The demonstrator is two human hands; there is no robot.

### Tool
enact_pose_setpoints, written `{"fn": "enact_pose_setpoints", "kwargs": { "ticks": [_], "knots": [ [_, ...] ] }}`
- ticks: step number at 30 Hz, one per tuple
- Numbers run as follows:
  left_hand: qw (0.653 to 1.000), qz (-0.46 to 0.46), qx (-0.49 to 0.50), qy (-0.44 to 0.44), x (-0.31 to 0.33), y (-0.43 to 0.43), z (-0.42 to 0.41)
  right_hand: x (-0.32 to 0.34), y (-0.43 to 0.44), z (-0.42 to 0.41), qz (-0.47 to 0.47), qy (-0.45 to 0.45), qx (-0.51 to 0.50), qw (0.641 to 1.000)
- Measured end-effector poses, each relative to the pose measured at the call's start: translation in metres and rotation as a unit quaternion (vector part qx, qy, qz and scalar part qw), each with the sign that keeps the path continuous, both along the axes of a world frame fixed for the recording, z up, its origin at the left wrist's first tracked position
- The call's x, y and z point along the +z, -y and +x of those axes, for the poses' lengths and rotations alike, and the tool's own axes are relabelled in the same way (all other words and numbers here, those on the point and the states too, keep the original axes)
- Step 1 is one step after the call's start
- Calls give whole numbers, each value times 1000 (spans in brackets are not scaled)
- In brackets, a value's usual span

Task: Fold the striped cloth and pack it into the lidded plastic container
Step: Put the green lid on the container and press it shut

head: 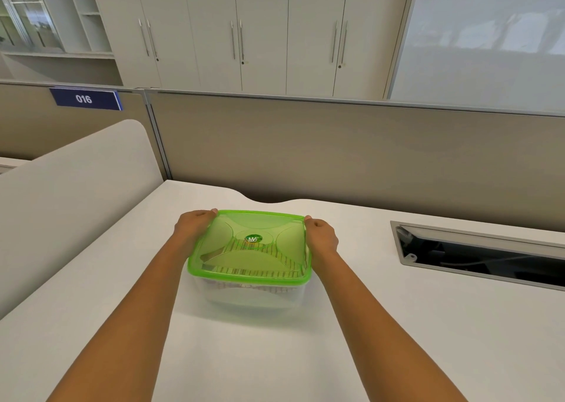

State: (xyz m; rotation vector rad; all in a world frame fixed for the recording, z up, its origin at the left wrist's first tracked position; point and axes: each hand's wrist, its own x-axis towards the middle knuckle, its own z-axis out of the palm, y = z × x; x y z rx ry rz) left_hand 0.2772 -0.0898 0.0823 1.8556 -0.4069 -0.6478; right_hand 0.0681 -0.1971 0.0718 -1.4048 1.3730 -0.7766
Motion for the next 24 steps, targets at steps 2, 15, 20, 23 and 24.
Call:
{"fn": "enact_pose_setpoints", "kwargs": {
  "ticks": [2, 15, 20, 23, 24],
  "knots": [
    [1000, 3, 3, -27, 2, 2, 0, -2, 1, 1, -2, 5, -4, 1000],
    [996, 8, -8, -88, -1, 4, 2, -5, 4, 7, 36, -47, 13, 998],
    [993, 4, -12, -113, -1, 5, 2, -10, 4, 8, 44, -17, -4, 999],
    [992, 13, -7, -123, 0, 6, 1, -9, 5, 8, 49, -11, -10, 999],
    [992, 14, -4, -123, 0, 6, 1, -9, 5, 8, 50, -10, -11, 999]
  ]
}}
